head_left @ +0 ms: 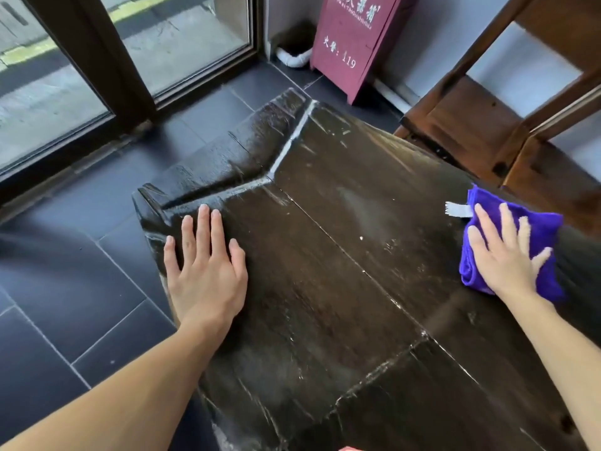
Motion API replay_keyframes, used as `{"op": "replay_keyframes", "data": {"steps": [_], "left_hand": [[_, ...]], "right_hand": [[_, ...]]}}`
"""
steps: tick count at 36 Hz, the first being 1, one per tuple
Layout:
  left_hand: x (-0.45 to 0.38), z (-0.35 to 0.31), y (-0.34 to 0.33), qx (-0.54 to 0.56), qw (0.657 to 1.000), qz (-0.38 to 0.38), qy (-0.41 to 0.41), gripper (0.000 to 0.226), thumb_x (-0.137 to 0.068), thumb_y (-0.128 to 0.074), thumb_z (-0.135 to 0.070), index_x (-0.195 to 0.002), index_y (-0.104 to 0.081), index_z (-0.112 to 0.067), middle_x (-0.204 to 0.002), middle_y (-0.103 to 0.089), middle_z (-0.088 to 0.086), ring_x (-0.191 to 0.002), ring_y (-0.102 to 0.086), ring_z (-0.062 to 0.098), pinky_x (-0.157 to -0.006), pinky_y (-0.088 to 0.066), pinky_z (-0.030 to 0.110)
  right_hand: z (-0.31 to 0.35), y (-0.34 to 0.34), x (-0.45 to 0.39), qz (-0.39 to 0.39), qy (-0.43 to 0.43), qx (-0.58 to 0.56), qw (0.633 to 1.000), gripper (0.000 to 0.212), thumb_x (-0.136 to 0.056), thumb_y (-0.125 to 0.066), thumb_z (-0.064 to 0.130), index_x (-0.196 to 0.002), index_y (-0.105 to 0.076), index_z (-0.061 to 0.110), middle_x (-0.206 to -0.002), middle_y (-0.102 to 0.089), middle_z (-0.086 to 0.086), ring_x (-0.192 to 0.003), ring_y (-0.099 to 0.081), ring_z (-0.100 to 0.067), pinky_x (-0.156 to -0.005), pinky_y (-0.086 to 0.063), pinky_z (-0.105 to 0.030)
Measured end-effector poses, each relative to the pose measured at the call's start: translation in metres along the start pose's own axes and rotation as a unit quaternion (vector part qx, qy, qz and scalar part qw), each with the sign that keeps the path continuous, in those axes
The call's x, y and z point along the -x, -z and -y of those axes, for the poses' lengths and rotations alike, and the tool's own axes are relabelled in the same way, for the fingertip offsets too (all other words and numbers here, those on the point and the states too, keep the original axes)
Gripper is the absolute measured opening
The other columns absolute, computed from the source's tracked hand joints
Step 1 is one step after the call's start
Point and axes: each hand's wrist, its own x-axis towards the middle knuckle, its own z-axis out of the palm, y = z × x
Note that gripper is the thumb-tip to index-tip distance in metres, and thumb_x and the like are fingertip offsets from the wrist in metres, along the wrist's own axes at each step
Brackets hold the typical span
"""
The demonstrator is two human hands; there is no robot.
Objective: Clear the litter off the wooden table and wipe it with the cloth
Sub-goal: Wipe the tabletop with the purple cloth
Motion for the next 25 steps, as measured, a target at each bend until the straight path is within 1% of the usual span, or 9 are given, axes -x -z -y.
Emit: {"op": "replay_keyframes", "data": {"steps": [3,6,8,11,14,17,20,23,25], "left_hand": [[0.0,-0.003,0.002,0.006,1.0,0.0,-0.002,0.062,-0.107,-0.01,-0.047,-0.164,-0.001,-0.026,-0.172,0.004,-0.009,-0.159,0.005,0.013,-0.128,0.005,0.043],[-0.001,-0.005,0.005,0.009,1.0,0.003,-0.003,0.062,-0.107,-0.011,-0.046,-0.165,-0.003,-0.025,-0.172,0.003,-0.008,-0.159,0.004,0.014,-0.128,0.004,0.043],[0.0,-0.005,0.005,0.008,1.0,0.004,-0.002,0.062,-0.106,-0.011,-0.046,-0.165,-0.004,-0.025,-0.172,0.004,-0.009,-0.159,0.004,0.014,-0.128,0.004,0.043],[0.0,-0.004,0.005,0.004,1.0,0.002,-0.003,0.062,-0.107,-0.012,-0.045,-0.165,-0.005,-0.024,-0.172,0.002,-0.008,-0.159,0.002,0.015,-0.128,0.004,0.043],[0.001,-0.004,0.006,0.002,1.0,0.002,-0.002,0.062,-0.107,-0.013,-0.045,-0.165,-0.007,-0.024,-0.172,0.001,-0.008,-0.159,0.001,0.015,-0.128,0.004,0.043],[0.0,-0.004,0.006,0.0,1.0,0.003,0.003,0.062,-0.107,-0.013,-0.044,-0.165,-0.008,-0.023,-0.173,-0.001,-0.008,-0.159,0.0,0.015,-0.128,0.003,0.043],[-0.002,-0.004,0.006,-0.008,1.0,-0.001,0.003,0.062,-0.107,-0.015,-0.044,-0.165,-0.009,-0.023,-0.173,-0.002,-0.007,-0.159,-0.002,0.016,-0.128,0.001,0.044],[-0.002,-0.003,0.006,-0.019,1.0,-0.003,0.002,0.062,-0.107,-0.014,-0.044,-0.165,-0.008,-0.023,-0.172,0.0,-0.007,-0.159,-0.001,0.016,-0.128,0.0,0.044],[-0.002,-0.003,0.006,-0.023,1.0,-0.001,0.0,0.062,-0.107,-0.013,-0.045,-0.165,-0.006,-0.023,-0.172,0.003,-0.009,-0.159,0.0,0.015,-0.128,0.001,0.043]], "right_hand": [[0.008,-0.009,0.028,-0.006,-0.005,-0.004,1.0,0.055,-0.1,-0.011,0.063,-0.155,-0.008,0.056,-0.169,0.001,0.015,-0.157,0.003,-0.024,-0.114,-0.002,-0.077],[0.028,-0.023,0.072,-0.015,0.067,0.03,0.997,0.055,-0.101,-0.005,0.063,-0.155,-0.003,0.056,-0.17,-0.001,0.011,-0.156,-0.002,-0.028,-0.111,-0.008,-0.08],[0.045,-0.033,0.112,-0.011,0.129,0.055,0.99,0.055,-0.102,-0.012,0.06,-0.155,-0.003,0.055,-0.17,-0.008,0.007,-0.155,-0.01,-0.033,-0.108,-0.013,-0.082],[0.078,-0.05,0.188,0.002,0.215,0.056,0.975,0.056,-0.1,-0.027,0.059,-0.155,-0.022,0.051,-0.17,-0.014,0.005,-0.155,-0.013,-0.036,-0.107,-0.013,-0.084],[0.116,-0.064,0.261,-0.003,0.3,0.059,0.952,0.057,-0.097,-0.039,0.062,-0.152,-0.025,0.055,-0.168,-0.023,0.006,-0.153,-0.021,-0.037,-0.105,-0.017,-0.084],[0.14,-0.068,0.284,0.007,0.279,0.047,0.959,0.058,-0.094,-0.044,0.064,-0.15,-0.027,0.059,-0.166,-0.027,0.009,-0.151,-0.027,-0.035,-0.104,-0.019,-0.084],[0.151,-0.065,0.274,0.033,0.252,0.034,0.967,0.058,-0.095,-0.042,0.064,-0.151,-0.026,0.059,-0.167,-0.026,0.009,-0.152,-0.027,-0.034,-0.104,-0.018,-0.085],[0.164,-0.059,0.243,0.043,0.203,0.019,0.978,0.054,-0.098,-0.035,0.064,-0.151,-0.025,0.059,-0.167,-0.023,0.01,-0.154,-0.023,-0.032,-0.104,-0.013,-0.085],[0.175,-0.056,0.205,0.032,0.153,0.003,0.988,0.053,-0.1,-0.026,0.065,-0.152,-0.021,0.059,-0.169,-0.017,0.011,-0.156,-0.014,-0.032,-0.103,-0.007,-0.086]]}}
